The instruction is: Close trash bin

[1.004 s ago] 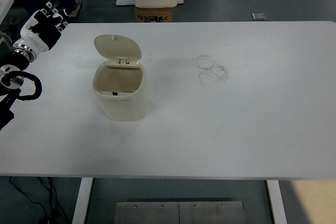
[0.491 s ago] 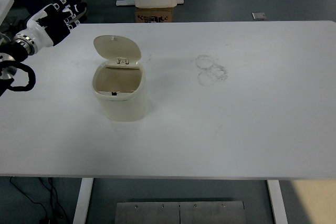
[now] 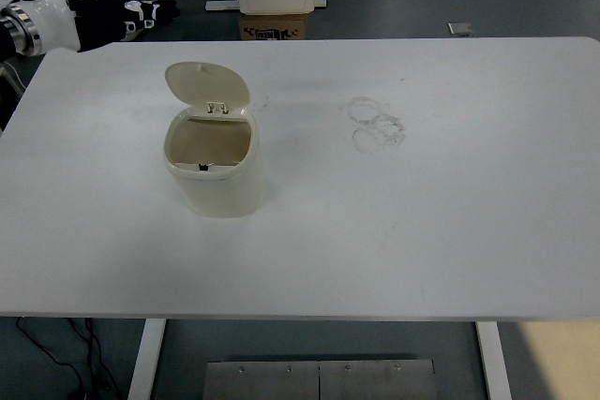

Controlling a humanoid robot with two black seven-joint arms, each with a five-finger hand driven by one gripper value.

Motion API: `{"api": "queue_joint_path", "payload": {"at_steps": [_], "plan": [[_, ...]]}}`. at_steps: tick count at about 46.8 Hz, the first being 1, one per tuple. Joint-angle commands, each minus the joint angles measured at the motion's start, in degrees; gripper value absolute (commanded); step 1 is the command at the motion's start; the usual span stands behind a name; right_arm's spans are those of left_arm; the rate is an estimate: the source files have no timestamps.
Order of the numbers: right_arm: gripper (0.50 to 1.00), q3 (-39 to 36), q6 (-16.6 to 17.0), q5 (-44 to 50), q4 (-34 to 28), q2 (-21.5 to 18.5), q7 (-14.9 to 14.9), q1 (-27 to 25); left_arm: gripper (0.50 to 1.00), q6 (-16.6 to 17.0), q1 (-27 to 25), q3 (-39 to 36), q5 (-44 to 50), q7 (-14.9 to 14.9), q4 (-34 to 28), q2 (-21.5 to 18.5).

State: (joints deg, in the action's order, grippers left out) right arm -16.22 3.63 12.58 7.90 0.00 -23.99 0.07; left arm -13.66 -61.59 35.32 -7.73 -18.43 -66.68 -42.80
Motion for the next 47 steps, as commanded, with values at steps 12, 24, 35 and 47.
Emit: {"api": "queue_joint_path", "payload": {"at_steps": [12, 24, 35, 47], "plan": [[0.991, 0.05, 0.06, -0.02, 0.01, 0.0, -0.01, 0.02, 1.0, -9.88, -10.12, -11.32, -12.57, -1.79, -3.89, -5.1], [0.991, 0.05, 0.06, 0.07, 0.01, 0.0, -0.01, 0.02, 1.0, -17.71, -25.24, -26.08, -15.9, -2.31, -5.21, -8.79], [0.991, 0.05, 0.06, -0.02, 0.01, 0.0, -0.01, 0.02, 1.0, -21.34, -28.76, -30.66, -29.96, -2.76, -4.77, -5.9], [0.991, 0.05, -0.03, -0.02, 0.01, 0.0, -0.01, 0.02, 1.0, -21.34, -29.03, -30.93, -30.94, -4.95, -4.68, -4.31]]}}
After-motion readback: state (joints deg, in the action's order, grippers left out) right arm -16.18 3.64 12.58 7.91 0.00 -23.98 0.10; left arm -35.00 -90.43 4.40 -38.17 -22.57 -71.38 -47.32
